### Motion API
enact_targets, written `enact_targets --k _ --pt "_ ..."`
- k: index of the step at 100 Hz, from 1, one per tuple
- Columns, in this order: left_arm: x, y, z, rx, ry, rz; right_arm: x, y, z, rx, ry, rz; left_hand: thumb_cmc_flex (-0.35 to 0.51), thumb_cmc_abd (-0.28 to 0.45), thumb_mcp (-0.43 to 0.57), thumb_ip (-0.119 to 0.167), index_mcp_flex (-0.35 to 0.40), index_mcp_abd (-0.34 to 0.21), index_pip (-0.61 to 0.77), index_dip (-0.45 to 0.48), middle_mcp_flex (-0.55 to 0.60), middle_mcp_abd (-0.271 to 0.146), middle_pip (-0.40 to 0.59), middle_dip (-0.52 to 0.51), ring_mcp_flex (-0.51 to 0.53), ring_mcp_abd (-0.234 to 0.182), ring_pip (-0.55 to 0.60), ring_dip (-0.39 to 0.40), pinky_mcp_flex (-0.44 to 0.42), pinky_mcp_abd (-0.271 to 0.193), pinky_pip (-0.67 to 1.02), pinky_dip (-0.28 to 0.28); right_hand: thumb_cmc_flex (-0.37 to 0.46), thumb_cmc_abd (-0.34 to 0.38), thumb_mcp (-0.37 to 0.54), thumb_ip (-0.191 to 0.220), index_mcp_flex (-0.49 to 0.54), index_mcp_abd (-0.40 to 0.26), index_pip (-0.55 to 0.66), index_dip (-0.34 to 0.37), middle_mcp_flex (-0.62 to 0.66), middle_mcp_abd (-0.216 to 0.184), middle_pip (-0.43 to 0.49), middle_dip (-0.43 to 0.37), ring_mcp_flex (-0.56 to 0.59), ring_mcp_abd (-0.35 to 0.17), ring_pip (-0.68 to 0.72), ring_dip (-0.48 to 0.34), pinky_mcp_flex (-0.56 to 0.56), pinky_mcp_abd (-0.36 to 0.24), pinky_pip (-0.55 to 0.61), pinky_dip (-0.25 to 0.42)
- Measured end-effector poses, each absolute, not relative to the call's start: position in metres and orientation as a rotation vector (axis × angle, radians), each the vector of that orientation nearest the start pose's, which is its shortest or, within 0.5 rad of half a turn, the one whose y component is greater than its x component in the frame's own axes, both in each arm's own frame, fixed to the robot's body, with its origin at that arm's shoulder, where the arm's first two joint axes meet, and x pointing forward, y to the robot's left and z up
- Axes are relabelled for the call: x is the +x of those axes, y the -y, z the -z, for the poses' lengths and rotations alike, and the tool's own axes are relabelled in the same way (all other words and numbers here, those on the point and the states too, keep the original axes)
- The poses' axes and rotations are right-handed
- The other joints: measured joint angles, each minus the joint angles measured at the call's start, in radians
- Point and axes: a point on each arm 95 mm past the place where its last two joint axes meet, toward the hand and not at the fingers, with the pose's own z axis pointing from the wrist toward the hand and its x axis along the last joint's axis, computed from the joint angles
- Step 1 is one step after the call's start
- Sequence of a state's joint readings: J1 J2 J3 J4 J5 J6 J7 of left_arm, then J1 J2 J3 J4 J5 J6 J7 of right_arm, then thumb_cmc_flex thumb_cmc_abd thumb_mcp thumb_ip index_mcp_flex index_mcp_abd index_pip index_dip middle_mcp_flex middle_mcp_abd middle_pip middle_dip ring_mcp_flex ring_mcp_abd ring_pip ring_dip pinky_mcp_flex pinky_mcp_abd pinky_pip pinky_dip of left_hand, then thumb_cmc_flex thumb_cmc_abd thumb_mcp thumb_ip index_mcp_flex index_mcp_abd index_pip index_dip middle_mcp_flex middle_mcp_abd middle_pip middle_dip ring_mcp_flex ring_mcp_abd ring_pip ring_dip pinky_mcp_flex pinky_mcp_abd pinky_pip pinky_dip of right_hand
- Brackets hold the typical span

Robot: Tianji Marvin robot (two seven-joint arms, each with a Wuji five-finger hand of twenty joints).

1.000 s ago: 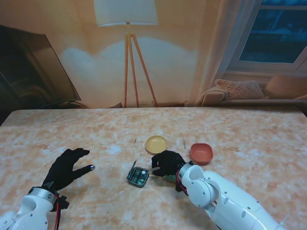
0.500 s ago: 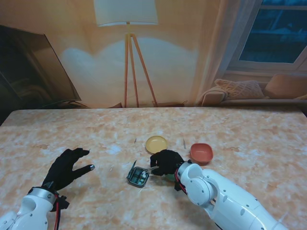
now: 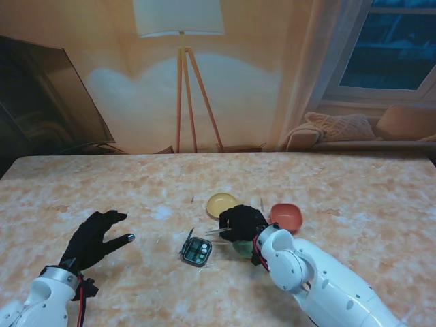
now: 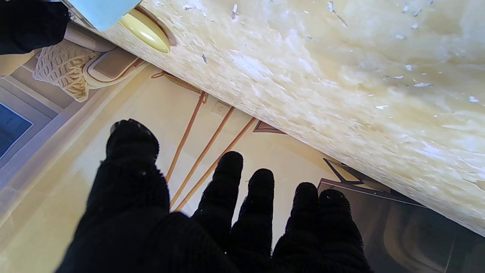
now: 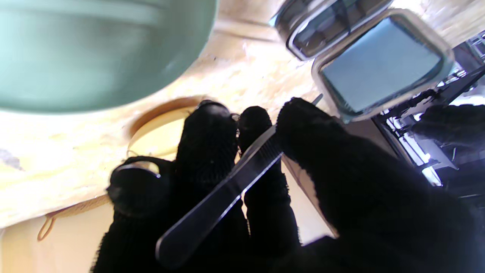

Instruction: Refill the pill box with tweezers

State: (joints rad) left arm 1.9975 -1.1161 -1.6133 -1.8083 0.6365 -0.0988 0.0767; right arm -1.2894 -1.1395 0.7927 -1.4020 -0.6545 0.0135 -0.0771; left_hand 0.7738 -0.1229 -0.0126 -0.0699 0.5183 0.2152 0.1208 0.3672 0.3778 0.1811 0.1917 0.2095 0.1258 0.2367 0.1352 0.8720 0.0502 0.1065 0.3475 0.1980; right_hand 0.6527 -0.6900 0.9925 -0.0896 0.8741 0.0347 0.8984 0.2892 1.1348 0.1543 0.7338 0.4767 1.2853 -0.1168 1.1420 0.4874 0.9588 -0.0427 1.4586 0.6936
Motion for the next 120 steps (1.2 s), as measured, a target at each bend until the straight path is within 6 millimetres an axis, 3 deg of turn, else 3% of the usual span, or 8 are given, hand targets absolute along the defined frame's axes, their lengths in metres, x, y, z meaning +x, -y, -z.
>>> enact_targets --k 52,89,120 --pt "0.311 -0.095 0.326 -1.601 -1.098 1.608 0.422 -0.044 0.314 1.308 -1.465 -1.641 0.0 0.0 0.0 0.0 0.013 0.0 0.0 0.0 0.002 0.0 0.0 0.0 0.001 0.0 0.0 0.0 0.001 0.0 0.0 0.0 0.0 0.0 0.0 0.0 0.001 0.0 0.0 0.0 0.009 0.0 0.002 0.0 0.01 -0.002 0.014 0.0 0.01 0.0 0.011 0.0" --pt "0.313 -0.09 0.325 -1.595 -1.101 1.621 0.414 0.008 0.317 1.332 -1.411 -1.515 0.0 0.0 0.0 0.0 0.013 0.0 0.0 0.0 0.013 -0.01 0.001 0.0 0.001 0.0 0.0 0.0 0.002 0.0 0.0 0.0 0.0 0.0 -0.002 0.0 0.001 0.0 0.0 0.001 0.004 0.0 0.002 0.0 -0.003 0.01 0.029 0.0 -0.031 0.013 0.036 0.001" --pt "0.315 -0.086 0.326 -1.594 -1.108 1.63 0.409 0.035 0.322 1.347 -1.402 -1.421 0.0 0.0 0.0 0.0 0.013 0.0 0.0 0.0 0.013 -0.01 0.001 0.0 0.001 0.0 0.0 0.0 0.002 0.0 0.0 0.0 0.0 0.015 -0.019 0.0 0.001 -0.002 0.0 0.012 -0.021 0.0 0.002 0.001 -0.047 0.052 0.039 0.001 -0.115 0.046 0.047 0.001"
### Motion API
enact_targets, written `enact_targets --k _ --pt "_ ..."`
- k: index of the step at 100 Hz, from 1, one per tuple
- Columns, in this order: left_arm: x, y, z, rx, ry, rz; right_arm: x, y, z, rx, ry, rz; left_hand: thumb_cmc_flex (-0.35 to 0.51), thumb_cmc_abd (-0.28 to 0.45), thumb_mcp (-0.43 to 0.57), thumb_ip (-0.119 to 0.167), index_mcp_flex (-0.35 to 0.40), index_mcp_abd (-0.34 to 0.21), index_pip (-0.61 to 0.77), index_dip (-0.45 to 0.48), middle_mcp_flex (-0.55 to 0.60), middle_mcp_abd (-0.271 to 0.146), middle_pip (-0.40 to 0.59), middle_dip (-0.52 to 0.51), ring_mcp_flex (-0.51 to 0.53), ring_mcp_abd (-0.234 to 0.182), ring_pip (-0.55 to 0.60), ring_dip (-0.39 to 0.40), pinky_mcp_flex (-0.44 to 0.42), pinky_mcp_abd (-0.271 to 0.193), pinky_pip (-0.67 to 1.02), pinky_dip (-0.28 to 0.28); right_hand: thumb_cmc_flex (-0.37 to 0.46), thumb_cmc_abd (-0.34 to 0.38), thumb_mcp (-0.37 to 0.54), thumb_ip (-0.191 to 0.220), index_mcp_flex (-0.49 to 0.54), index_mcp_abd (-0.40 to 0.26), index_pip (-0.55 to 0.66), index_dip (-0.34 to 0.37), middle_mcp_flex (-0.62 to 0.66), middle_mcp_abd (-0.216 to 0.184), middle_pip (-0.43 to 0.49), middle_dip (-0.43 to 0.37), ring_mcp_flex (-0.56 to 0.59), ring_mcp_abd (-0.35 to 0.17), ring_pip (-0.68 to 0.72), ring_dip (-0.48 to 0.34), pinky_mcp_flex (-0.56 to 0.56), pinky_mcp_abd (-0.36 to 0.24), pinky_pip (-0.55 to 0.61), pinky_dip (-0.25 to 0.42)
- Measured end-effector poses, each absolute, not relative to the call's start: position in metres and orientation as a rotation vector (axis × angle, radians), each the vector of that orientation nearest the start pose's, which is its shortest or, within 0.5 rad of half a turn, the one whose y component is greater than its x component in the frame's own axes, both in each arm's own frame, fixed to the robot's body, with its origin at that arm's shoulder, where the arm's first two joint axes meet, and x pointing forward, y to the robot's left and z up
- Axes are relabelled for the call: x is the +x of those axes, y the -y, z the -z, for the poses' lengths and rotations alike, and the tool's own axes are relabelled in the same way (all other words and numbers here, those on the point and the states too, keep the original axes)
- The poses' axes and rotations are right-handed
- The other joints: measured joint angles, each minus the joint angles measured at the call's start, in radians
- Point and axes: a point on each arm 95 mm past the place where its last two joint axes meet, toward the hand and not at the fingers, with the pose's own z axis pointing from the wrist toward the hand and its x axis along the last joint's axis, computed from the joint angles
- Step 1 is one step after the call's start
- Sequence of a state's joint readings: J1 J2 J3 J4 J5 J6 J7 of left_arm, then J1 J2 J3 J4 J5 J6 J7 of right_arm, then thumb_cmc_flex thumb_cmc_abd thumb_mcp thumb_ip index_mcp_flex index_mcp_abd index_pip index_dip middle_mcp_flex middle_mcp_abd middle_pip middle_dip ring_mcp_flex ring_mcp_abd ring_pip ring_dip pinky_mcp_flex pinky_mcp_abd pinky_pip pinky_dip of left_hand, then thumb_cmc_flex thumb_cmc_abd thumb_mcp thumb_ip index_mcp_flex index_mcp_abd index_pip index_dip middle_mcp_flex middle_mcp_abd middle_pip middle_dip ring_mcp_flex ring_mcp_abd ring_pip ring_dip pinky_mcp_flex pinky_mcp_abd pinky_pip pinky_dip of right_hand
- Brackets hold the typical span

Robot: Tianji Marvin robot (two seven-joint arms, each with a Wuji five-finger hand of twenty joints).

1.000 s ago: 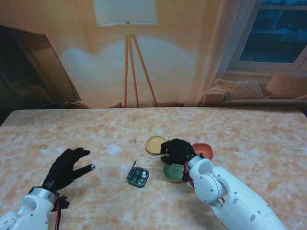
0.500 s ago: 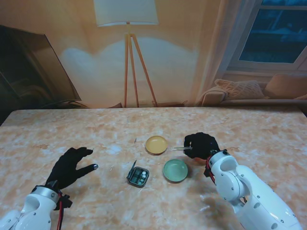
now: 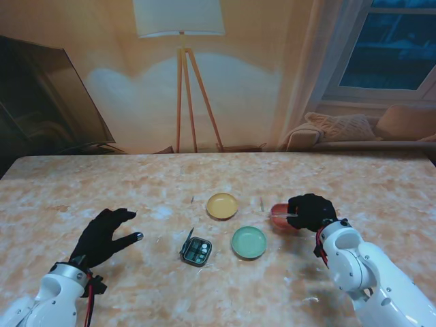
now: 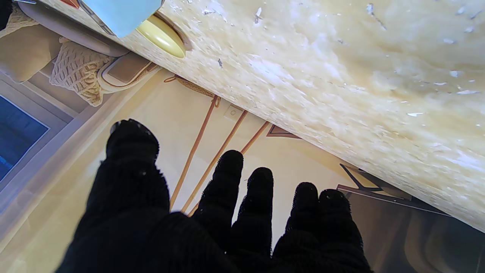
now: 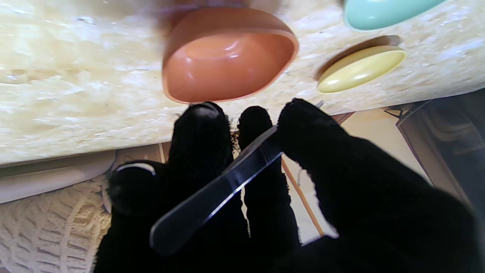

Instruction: Refill the pill box with tweezers

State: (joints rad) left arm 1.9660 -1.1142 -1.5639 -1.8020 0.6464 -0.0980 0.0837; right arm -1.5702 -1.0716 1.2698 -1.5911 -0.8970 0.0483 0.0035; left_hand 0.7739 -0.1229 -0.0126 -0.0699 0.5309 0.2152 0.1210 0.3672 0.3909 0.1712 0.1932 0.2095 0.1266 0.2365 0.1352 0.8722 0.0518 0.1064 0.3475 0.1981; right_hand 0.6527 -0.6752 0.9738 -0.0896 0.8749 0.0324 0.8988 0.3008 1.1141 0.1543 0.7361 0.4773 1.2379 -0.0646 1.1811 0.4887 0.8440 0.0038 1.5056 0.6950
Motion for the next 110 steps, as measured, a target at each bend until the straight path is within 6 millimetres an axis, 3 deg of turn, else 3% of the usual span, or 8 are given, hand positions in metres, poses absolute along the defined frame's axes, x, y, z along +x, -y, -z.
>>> enact_targets --k 48,75,110 --pt "0.315 -0.085 0.326 -1.588 -1.113 1.627 0.42 0.055 0.346 1.397 -1.403 -1.279 0.0 0.0 0.0 0.0 0.0 0.0 0.0 0.0 0.0 0.0 0.0 0.0 0.0 0.0 0.0 0.0 0.0 0.0 0.0 0.0 0.0 0.012 -0.034 0.0 -0.014 -0.014 0.0 0.0 -0.043 -0.014 -0.003 0.0 -0.112 0.062 -0.032 0.0 -0.115 0.044 -0.013 0.0" --pt "0.315 -0.086 0.326 -1.592 -1.112 1.622 0.428 0.054 0.349 1.409 -1.416 -1.255 0.0 0.0 0.0 0.0 0.0 0.0 0.0 0.0 0.0 0.0 0.0 0.0 0.0 0.0 0.0 0.0 0.0 0.0 0.0 0.0 -0.002 0.026 -0.036 0.0 -0.076 -0.024 -0.009 0.0 -0.098 -0.015 -0.065 0.0 -0.221 0.092 -0.101 0.001 -0.2 0.059 -0.086 -0.006" --pt "0.315 -0.086 0.326 -1.588 -1.106 1.627 0.434 0.053 0.348 1.423 -1.465 -1.21 0.0 0.0 0.0 0.0 0.0 -0.001 0.0 0.0 0.0 0.0 0.0 0.0 0.0 -0.001 0.0 0.0 0.0 -0.001 0.0 0.0 -0.008 0.049 -0.035 0.0 -0.111 -0.025 -0.07 -0.001 -0.151 -0.011 -0.11 -0.001 -0.277 0.1 -0.139 0.013 -0.237 0.059 -0.134 -0.016"
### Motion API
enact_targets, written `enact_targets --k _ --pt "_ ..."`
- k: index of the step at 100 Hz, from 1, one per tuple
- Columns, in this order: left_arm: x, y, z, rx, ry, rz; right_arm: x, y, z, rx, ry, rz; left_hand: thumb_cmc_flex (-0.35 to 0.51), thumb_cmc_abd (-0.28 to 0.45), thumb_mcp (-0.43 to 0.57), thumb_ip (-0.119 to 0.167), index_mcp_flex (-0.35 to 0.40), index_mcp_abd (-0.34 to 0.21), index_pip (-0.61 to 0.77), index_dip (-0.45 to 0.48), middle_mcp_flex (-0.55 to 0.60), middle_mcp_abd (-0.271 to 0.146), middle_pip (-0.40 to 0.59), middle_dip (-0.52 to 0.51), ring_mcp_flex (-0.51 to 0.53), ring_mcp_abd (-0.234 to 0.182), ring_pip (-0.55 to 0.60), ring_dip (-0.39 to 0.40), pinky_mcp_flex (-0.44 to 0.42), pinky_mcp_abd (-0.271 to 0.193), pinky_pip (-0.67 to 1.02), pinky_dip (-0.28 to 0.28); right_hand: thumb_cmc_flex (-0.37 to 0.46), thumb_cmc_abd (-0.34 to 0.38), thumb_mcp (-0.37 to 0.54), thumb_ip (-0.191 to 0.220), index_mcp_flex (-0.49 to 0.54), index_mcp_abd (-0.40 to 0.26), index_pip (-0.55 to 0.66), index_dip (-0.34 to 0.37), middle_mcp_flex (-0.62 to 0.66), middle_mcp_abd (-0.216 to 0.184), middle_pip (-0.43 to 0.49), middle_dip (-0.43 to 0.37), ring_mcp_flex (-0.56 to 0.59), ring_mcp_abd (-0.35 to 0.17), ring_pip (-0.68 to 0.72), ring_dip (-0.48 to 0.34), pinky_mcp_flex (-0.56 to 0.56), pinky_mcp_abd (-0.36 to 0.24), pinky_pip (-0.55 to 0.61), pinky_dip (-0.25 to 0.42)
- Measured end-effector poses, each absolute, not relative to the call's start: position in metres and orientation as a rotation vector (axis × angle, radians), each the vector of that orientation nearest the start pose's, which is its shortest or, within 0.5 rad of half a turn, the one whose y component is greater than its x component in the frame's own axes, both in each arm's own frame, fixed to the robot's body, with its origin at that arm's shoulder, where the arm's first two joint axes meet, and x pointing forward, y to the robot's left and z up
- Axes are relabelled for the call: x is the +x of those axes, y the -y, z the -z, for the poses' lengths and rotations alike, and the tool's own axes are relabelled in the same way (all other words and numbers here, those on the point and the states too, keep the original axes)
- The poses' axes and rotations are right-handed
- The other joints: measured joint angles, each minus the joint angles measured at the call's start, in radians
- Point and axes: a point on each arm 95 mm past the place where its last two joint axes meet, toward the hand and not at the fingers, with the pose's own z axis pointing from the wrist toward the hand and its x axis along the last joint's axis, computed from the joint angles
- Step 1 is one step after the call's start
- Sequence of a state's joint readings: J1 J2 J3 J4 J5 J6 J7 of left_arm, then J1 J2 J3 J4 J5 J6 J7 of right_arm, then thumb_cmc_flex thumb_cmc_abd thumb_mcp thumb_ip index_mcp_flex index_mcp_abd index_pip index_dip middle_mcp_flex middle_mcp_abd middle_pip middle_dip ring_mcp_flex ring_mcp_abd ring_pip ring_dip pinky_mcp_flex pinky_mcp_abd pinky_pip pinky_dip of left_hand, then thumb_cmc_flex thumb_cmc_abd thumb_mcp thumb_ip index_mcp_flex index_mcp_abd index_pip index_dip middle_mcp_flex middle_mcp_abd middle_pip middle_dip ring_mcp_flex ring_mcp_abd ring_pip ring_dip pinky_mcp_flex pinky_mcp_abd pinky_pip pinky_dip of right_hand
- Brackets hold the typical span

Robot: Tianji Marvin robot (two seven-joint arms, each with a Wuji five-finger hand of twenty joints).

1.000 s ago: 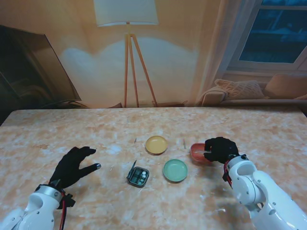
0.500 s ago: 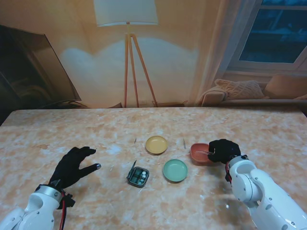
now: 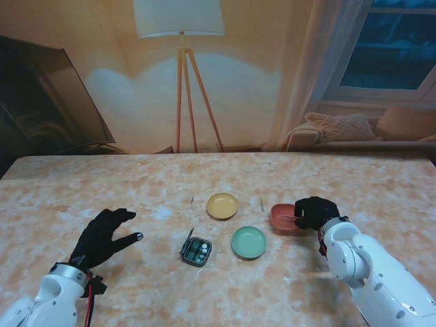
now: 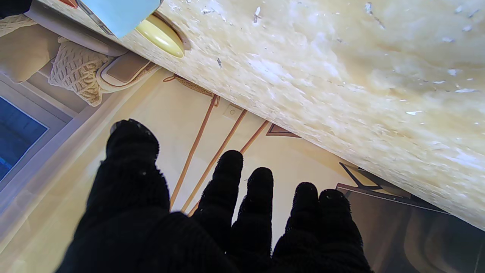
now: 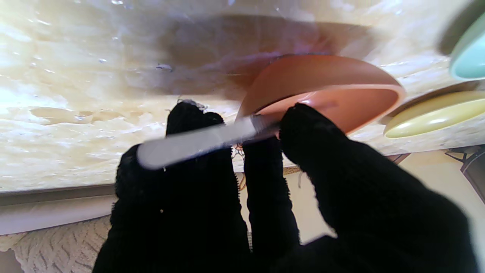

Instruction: Refill the pill box with tweezers

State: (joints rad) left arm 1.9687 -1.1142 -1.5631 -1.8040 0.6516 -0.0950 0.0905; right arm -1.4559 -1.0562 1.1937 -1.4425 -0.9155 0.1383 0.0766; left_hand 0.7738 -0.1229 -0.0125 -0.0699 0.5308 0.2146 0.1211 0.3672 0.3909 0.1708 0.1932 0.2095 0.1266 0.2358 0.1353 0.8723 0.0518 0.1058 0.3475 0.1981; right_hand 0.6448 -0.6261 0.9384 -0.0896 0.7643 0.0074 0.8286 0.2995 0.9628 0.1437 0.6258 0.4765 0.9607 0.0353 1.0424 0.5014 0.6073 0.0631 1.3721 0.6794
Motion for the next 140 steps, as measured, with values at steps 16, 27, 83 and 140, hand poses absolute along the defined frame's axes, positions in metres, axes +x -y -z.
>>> enact_targets --k 16,27,83,140 --pt "0.315 -0.086 0.326 -1.587 -1.105 1.628 0.437 0.051 0.346 1.415 -1.48 -1.203 0.0 0.0 0.0 0.0 0.0 -0.001 0.0 0.0 0.0 0.0 0.0 0.0 0.0 0.0 0.0 0.0 0.0 -0.001 0.0 0.0 -0.024 0.018 0.0 0.001 0.0 0.0 -0.11 0.019 -0.051 0.005 -0.039 0.0 -0.067 0.017 -0.04 0.014 -0.035 0.01 -0.047 -0.002" --pt "0.315 -0.086 0.327 -1.588 -1.105 1.627 0.438 0.05 0.344 1.411 -1.479 -1.207 0.0 0.0 0.0 0.0 0.0 -0.003 0.0 0.0 0.0 0.0 0.001 0.0 0.0 -0.008 0.0 0.007 0.004 -0.005 0.001 0.0 -0.049 0.05 -0.001 0.022 0.0 0.013 -0.216 0.069 -0.098 0.007 -0.078 0.0 -0.152 0.042 -0.098 0.026 -0.089 0.031 -0.099 -0.009" --pt "0.315 -0.085 0.325 -1.573 -1.135 1.651 0.43 0.046 0.311 1.343 -1.5 -1.302 -0.015 -0.03 0.0 0.0 -0.002 -0.006 0.0 0.0 0.0 0.0 0.001 0.0 0.0 -0.008 0.0 0.009 0.004 -0.005 0.001 0.0 -0.213 0.158 -0.211 0.063 -0.096 0.135 -0.609 0.077 -0.244 0.009 -0.372 -0.129 -0.394 0.07 -0.709 -0.168 -0.378 0.172 -0.587 -0.18" --pt "0.323 -0.062 0.332 -1.507 -1.309 1.743 0.412 0.02 0.286 1.273 -1.499 -1.566 -0.052 -0.104 -0.001 0.0 -0.109 -0.011 -0.026 -0.021 -0.016 0.011 -0.019 0.0 0.0 -0.004 0.0 0.009 0.004 -0.005 -0.001 0.0 -0.292 0.196 -0.287 0.063 -0.186 0.182 -0.669 -0.006 -0.343 0.011 -0.471 -0.22 -0.474 0.043 -0.86 -0.281 -0.403 0.14 -0.802 -0.293"
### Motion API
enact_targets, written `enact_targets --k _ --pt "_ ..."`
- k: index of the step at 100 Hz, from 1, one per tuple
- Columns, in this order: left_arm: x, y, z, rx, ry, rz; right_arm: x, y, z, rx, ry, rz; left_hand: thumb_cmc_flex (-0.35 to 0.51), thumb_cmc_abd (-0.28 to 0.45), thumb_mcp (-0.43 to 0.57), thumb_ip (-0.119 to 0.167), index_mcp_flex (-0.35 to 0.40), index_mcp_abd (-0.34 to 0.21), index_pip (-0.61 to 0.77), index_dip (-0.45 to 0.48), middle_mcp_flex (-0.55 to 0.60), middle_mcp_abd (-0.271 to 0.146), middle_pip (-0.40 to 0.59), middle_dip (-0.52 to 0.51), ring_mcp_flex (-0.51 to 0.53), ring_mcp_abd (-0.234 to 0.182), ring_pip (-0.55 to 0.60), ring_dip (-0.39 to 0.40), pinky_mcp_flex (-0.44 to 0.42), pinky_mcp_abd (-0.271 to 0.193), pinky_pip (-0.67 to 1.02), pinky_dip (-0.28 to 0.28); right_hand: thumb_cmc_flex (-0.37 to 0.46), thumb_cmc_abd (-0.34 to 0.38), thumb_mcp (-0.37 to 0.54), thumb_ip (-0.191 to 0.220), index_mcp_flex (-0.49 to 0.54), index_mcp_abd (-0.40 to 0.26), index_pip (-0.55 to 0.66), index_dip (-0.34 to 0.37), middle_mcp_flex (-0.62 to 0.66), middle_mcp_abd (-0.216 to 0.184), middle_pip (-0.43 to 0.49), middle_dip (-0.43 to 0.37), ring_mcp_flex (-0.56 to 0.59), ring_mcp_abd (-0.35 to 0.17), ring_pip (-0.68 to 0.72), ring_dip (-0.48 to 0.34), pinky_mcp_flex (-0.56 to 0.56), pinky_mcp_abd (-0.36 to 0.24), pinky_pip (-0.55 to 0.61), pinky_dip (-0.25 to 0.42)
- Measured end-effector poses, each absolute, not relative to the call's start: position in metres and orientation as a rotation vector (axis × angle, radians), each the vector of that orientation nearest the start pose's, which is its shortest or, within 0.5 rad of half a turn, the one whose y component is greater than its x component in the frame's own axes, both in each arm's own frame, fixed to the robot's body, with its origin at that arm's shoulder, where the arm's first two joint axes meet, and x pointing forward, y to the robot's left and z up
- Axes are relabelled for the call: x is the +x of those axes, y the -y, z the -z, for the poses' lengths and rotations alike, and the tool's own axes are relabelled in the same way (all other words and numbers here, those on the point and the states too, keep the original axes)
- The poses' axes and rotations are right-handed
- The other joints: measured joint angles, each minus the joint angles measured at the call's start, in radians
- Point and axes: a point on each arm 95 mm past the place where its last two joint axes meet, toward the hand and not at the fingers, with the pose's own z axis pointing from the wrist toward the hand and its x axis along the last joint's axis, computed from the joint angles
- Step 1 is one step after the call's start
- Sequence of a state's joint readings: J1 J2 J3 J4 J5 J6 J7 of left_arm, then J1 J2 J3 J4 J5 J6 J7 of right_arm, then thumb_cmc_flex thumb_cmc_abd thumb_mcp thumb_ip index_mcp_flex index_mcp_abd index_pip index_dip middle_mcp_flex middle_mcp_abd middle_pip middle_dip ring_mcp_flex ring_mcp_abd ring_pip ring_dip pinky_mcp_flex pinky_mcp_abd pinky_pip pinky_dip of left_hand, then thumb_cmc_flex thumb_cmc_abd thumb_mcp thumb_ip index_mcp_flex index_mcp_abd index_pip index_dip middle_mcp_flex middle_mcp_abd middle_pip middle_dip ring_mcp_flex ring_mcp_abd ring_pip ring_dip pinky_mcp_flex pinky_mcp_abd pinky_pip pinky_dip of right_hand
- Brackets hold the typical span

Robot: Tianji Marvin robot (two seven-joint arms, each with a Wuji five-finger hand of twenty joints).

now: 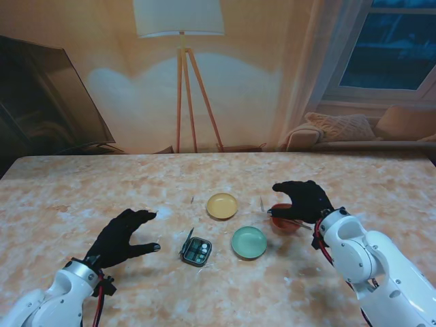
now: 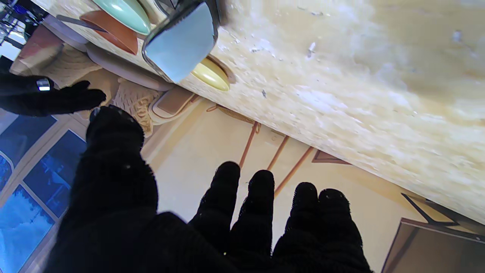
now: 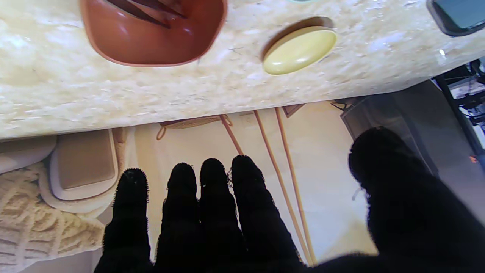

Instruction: Refill the pill box with tweezers

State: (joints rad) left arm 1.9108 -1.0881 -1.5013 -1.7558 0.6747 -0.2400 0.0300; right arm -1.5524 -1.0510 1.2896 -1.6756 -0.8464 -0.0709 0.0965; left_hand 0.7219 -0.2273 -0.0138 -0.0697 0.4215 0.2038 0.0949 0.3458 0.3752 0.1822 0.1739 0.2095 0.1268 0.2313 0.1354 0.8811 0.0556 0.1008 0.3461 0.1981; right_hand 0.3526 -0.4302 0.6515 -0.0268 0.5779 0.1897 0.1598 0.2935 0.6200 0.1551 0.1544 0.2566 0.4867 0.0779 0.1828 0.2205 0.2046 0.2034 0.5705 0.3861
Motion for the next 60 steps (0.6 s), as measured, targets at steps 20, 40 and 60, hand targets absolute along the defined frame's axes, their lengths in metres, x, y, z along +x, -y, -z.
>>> enact_targets --k 20,40,60 --pt "0.328 -0.051 0.344 -1.526 -1.367 1.754 0.408 0.009 0.283 1.263 -1.485 -1.643 0.0 0.0 0.003 0.0 -0.036 0.001 -0.02 -0.016 -0.023 0.002 -0.01 0.0 -0.001 0.001 0.0 0.0 0.0 0.0 -0.009 0.0 -0.001 0.0 -0.003 0.0 -0.001 0.012 -0.008 -0.011 0.0 0.003 -0.001 -0.007 -0.009 0.0 -0.003 -0.012 0.0 -0.005 -0.021 -0.012" --pt "0.333 -0.043 0.357 -1.548 -1.44 1.74 0.405 0.003 0.282 1.253 -1.496 -1.694 0.0 -0.001 0.018 0.009 -0.076 0.005 -0.04 -0.03 -0.047 0.013 -0.011 0.001 -0.004 0.003 0.0 0.0 0.0 0.001 -0.011 0.0 -0.013 0.0 -0.015 0.0 -0.001 0.012 -0.011 -0.022 0.0 0.004 -0.001 -0.009 -0.011 0.0 -0.006 -0.013 0.0 -0.005 -0.026 -0.02" --pt "0.338 -0.038 0.374 -1.582 -1.48 1.736 0.403 -0.001 0.282 1.263 -1.487 -1.732 -0.011 -0.006 0.036 0.009 -0.089 0.016 -0.046 -0.044 -0.065 0.014 -0.011 0.001 -0.02 0.003 0.0 0.001 -0.004 0.001 -0.019 0.0 -0.013 0.012 -0.015 0.0 -0.001 0.013 -0.011 -0.023 0.0 0.004 -0.001 -0.01 -0.011 0.0 -0.006 -0.013 0.0 -0.005 -0.035 -0.02"
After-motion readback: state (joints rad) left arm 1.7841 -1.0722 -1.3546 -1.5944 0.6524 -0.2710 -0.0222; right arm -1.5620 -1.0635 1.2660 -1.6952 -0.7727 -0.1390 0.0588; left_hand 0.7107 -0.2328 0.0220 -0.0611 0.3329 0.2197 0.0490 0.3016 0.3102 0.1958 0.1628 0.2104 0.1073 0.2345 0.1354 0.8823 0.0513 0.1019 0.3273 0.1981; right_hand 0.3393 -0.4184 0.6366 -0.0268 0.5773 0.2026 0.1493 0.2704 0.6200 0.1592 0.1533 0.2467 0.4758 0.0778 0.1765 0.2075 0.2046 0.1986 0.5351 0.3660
